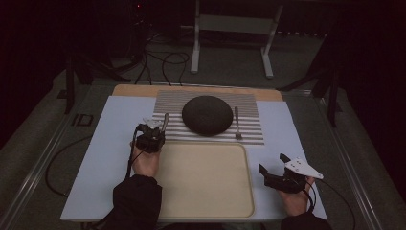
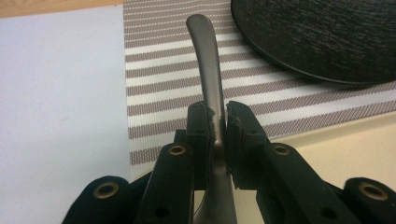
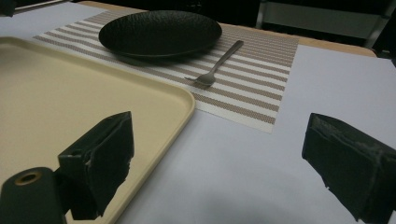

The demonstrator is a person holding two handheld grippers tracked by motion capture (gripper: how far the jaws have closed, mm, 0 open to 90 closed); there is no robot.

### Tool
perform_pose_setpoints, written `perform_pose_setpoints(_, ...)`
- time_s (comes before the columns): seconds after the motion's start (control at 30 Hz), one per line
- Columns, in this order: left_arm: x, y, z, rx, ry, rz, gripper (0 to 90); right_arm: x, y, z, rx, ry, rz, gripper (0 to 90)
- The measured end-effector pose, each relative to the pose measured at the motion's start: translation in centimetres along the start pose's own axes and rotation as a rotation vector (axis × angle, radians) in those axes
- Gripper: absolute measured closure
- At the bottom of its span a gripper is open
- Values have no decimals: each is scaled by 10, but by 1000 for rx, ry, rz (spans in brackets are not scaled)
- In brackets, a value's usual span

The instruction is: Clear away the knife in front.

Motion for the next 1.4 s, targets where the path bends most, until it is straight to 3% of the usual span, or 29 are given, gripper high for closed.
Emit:
perform_pose_setpoints(0.5, 3, 17, 15, 30, -23, -35, 811, 0, 0, 0, -2, 2, 0, 90)
perform_pose_setpoints(1.0, -4, 27, 31, 29, 17, -52, 811, 0, 0, 0, -1, 1, 0, 91)
perform_pose_setpoints(1.4, -8, 32, 49, 19, 23, -68, 811, 0, -1, 0, -3, 3, -1, 91)
Point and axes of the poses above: each handheld gripper's, and its own axes: y roughly backward along the jaws, z roughly out of its underside, x roughly to its right, the point moved 6 cm from there along -y, roughly forward along the jaws, and after that the axes turned 13 degrees about -z, right-handed, at the moved point
